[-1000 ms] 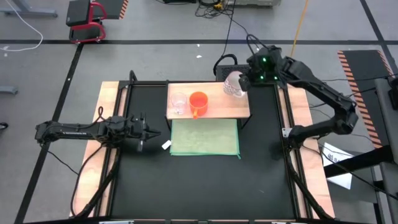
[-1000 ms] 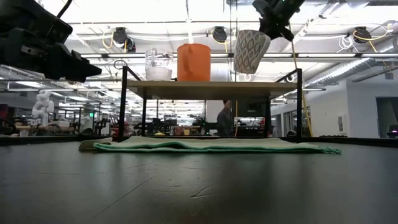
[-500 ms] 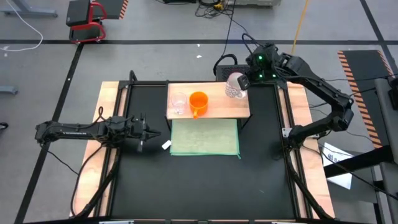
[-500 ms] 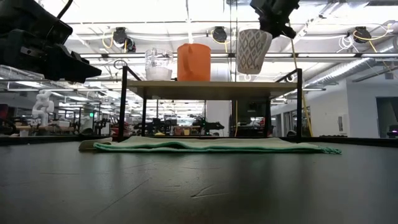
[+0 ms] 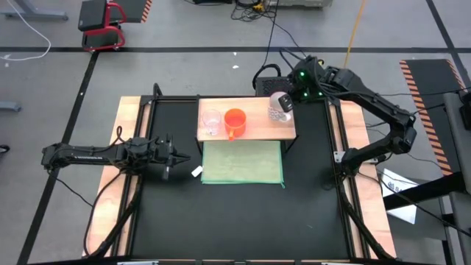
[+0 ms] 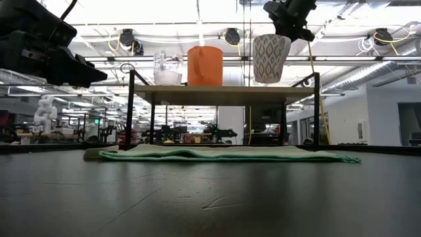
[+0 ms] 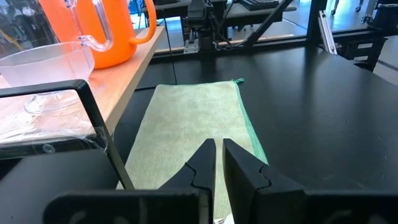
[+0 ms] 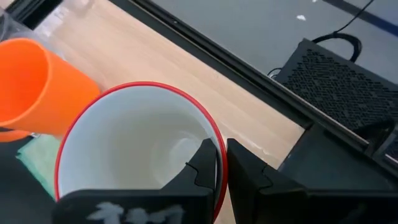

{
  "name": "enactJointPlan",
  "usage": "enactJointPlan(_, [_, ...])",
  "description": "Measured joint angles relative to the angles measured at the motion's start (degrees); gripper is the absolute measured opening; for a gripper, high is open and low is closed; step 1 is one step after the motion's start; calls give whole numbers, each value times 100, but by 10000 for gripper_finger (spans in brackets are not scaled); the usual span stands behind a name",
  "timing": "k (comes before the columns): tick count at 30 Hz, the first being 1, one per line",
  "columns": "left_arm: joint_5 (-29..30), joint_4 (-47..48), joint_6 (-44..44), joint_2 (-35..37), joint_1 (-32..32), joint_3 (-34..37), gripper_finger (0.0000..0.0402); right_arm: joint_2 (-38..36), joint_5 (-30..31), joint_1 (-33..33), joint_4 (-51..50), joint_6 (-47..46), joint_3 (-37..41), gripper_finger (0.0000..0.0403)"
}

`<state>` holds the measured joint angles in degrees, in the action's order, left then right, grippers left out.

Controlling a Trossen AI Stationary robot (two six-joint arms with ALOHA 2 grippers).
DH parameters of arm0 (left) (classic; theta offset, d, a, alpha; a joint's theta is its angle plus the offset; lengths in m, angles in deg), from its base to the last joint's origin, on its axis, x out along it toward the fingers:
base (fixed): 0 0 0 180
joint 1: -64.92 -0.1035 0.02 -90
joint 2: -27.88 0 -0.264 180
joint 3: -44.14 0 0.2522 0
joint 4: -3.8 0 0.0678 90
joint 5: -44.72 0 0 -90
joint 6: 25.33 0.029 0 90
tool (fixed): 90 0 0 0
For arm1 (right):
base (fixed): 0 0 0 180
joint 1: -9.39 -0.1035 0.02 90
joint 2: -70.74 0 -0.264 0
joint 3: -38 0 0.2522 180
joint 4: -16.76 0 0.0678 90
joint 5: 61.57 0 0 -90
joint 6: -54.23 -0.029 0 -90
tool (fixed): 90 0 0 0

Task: Stack small to large cups/mugs on shelf
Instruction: Put the gray patterned mug on the shelf

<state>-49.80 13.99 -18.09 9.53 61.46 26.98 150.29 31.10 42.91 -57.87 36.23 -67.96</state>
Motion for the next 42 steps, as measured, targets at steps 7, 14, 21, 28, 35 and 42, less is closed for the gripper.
enactJointPlan(7, [-2, 0, 0, -2, 1, 0, 33, 4, 90, -113, -65, -268, 2, 9])
enactJointPlan(14, [-2, -1, 0, -1, -1, 0, 33, 0, 262, -270, -205, -503, 64, 9])
enactJointPlan(21, [-5, -2, -2, -1, 0, 0, 33, 3, 217, -393, -100, -555, 381, 9])
enactJointPlan(28, [-7, 0, -2, 0, -1, 0, 33, 0, 223, -402, 81, -539, 454, 9])
enactJointPlan(35, [-7, 0, 0, 0, 0, 0, 33, 4, 293, -415, 82, -537, 457, 9])
enactJointPlan(42, [-7, 33, 0, 0, 1, 0, 33, 4, 505, -512, 60, -517, 457, 9])
